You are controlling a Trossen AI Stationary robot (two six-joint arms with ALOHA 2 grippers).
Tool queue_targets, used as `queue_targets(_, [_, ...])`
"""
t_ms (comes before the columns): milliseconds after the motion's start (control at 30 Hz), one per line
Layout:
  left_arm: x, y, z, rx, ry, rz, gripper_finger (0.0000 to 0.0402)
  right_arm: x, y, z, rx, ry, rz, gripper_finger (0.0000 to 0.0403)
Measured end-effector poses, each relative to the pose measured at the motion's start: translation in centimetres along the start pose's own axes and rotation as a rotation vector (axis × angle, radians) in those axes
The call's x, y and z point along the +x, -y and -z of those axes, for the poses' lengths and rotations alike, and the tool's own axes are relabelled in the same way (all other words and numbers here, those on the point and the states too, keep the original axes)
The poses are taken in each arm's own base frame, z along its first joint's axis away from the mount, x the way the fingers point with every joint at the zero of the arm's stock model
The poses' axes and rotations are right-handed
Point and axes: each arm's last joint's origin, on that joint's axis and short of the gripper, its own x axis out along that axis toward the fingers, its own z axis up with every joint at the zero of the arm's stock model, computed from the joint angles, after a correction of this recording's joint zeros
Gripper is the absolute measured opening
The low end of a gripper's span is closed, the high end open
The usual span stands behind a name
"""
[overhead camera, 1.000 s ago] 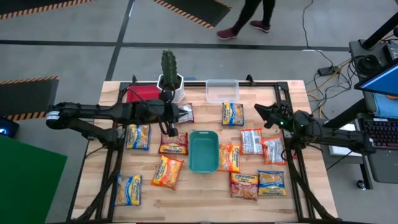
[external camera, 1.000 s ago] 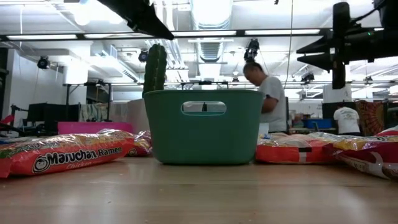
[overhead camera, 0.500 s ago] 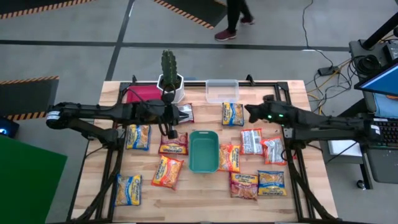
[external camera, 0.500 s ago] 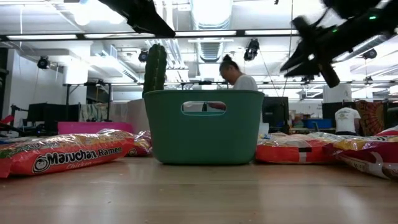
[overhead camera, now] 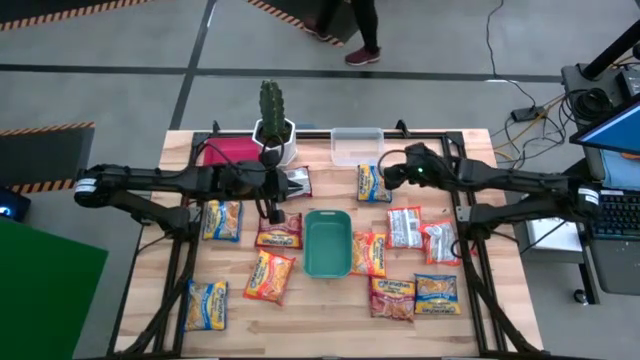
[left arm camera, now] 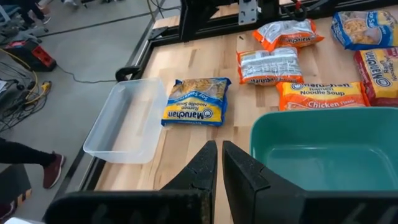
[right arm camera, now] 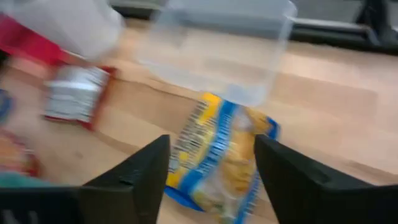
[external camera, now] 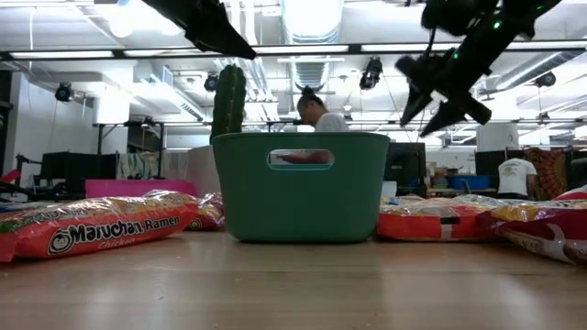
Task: Sort Maruchan noodles
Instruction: Put the blue noodle pack into the green bin
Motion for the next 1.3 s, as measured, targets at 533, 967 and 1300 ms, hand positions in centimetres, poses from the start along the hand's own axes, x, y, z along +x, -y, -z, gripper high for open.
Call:
queue_targets(533, [0.0,0.0,0.0,0.020,0.001,-0.001,0.0008,4.9,3.7,0.0,-0.074,-0.470,-0.109,0.0299])
queue_targets(967, [0.0,0.0,0.0,0.025,0.001,-0.001,0.0008,11.0,5.8,-0.2,0.016,-0.457,-0.046,0.0291])
queue_targets(1300, [1.3,0.3,0.1,0.017,-0.011,0.001,0.0008,12.6,5.5,0.0,0.008,-0.464,-0.147,0.0226])
